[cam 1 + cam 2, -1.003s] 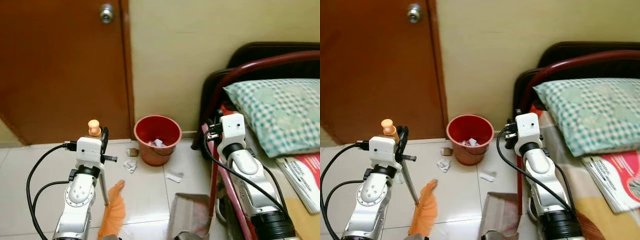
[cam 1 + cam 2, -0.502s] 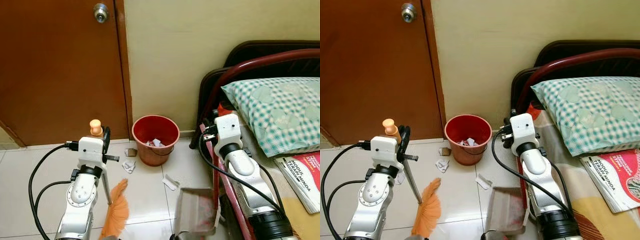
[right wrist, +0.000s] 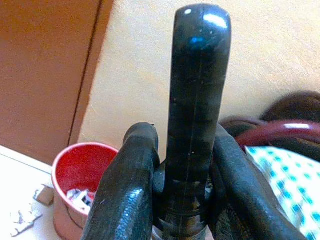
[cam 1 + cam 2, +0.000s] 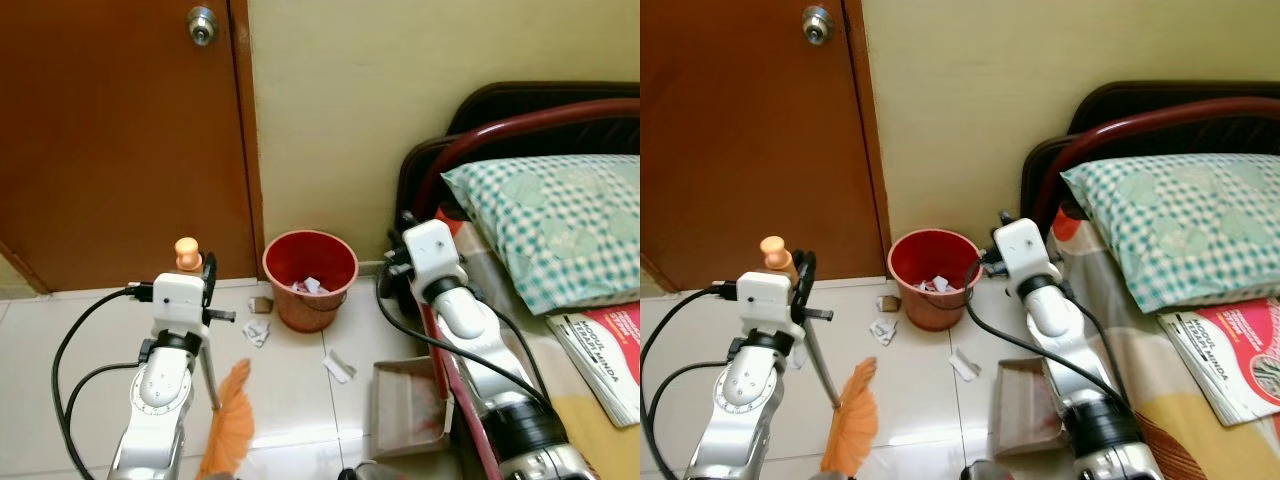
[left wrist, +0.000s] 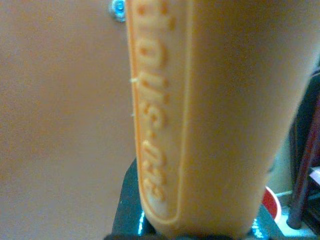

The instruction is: Sweep floor

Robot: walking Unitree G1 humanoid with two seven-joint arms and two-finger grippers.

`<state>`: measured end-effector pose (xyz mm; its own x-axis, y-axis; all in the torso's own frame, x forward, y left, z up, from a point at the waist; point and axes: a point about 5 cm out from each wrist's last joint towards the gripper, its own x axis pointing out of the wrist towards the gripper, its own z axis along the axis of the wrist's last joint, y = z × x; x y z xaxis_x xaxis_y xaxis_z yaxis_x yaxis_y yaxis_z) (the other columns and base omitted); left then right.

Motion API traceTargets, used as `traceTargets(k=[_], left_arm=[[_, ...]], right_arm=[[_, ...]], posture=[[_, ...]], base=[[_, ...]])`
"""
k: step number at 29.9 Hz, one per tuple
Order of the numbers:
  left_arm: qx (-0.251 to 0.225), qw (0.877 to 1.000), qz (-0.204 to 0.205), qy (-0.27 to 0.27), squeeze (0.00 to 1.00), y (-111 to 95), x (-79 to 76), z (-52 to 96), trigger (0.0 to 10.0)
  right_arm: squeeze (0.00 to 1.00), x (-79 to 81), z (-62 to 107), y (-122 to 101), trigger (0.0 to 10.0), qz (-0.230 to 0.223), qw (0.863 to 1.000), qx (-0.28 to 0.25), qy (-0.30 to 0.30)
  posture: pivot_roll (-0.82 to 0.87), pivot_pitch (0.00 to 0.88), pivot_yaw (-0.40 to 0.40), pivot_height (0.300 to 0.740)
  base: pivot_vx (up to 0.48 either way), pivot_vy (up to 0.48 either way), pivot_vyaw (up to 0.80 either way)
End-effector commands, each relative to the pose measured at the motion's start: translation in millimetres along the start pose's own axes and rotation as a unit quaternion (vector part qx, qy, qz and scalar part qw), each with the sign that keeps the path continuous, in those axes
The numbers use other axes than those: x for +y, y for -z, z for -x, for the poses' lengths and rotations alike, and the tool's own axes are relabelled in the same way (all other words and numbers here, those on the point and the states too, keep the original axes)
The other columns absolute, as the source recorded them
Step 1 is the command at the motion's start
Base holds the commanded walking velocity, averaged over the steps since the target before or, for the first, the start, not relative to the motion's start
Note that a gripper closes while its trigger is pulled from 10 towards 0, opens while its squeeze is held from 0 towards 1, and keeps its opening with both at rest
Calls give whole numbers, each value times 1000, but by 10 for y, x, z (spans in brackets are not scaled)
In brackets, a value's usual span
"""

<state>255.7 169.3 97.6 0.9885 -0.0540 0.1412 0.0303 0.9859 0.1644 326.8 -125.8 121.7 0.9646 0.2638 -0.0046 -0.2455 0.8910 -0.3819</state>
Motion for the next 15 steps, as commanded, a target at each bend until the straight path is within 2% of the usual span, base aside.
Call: traceTargets(k=[1, 5, 8, 12, 15], left_arm=[[4, 1000, 0, -3, 0, -24, 3, 31, 10000], [-4, 1000, 0, -16, 0, -141, 45, 124, 10000], [-1, 1000, 0, -18, 0, -156, 53, 173, 10000], [9, 1000, -3, -21, 0, -160, 64, 302, 10000], [20, 999, -6, -25, 0, -201, 97, 385, 10000]], right_arm=[[0, 21, -78, -103, 10000, 34, 999, -28, -7], [0, 162, -190, -104, 10000, 77, 996, -33, -38], [0, 197, -212, -91, 10000, 82, 995, -32, -43], [0, 281, -230, -66, 10000, 91, 994, -30, -57], [0, 457, -308, -98, 10000, 84, 992, -36, -81]], posture=[[43, 112, -46, 740], [84, 169, -59, 740], [86, 172, -60, 740], [119, 222, -69, 740], [136, 251, -71, 740]], base=[[0, 0, 0], [0, 0, 0], [0, 0, 0], [0, 0, 0], [0, 0, 0]])
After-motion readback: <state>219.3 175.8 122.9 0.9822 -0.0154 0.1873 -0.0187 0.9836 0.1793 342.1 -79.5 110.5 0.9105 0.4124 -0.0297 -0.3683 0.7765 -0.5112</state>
